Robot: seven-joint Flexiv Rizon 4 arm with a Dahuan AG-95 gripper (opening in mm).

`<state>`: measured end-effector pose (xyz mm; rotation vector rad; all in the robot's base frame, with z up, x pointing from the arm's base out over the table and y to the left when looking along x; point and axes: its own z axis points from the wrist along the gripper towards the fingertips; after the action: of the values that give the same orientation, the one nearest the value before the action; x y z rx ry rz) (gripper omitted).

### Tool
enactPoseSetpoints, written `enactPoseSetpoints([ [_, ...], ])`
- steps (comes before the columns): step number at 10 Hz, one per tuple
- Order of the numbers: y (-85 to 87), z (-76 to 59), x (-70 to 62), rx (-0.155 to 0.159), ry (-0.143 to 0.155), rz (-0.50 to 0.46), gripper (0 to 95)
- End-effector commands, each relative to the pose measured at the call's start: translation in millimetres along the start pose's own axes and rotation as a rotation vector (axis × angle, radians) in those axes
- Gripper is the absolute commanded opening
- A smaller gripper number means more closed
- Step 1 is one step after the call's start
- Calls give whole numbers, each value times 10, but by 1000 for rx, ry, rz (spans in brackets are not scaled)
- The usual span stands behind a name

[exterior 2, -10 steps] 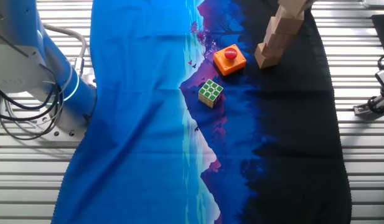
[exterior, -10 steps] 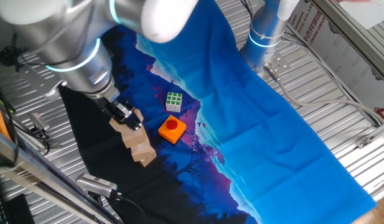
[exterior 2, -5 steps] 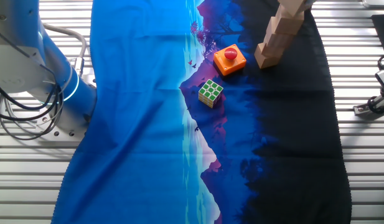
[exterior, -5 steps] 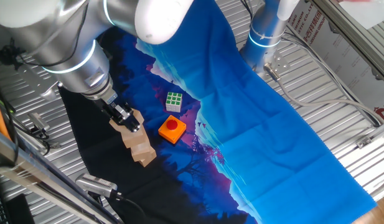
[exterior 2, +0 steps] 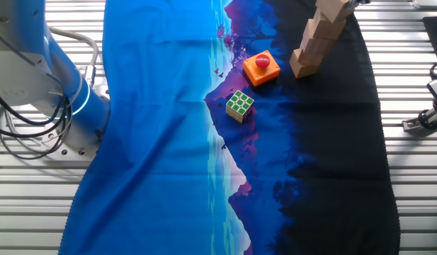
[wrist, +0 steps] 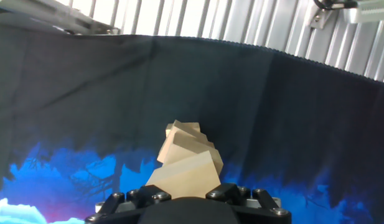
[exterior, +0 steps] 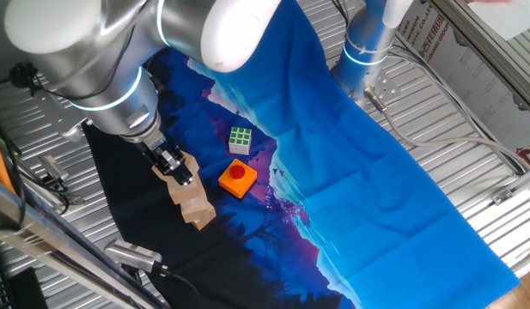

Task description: Stack the blocks in a vertical line of five

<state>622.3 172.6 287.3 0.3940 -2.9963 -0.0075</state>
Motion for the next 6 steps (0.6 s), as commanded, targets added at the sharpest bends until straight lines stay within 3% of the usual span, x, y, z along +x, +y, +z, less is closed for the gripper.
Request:
enactPoseSetpoints([
  [1,3,14,10,-7,-10,-5,0],
  [2,3,16,10,-15,-13,-7,0],
  [4,1,24,10,-17,-18,-8,380],
  [6,2,30,9,-28,-24,-10,380],
])
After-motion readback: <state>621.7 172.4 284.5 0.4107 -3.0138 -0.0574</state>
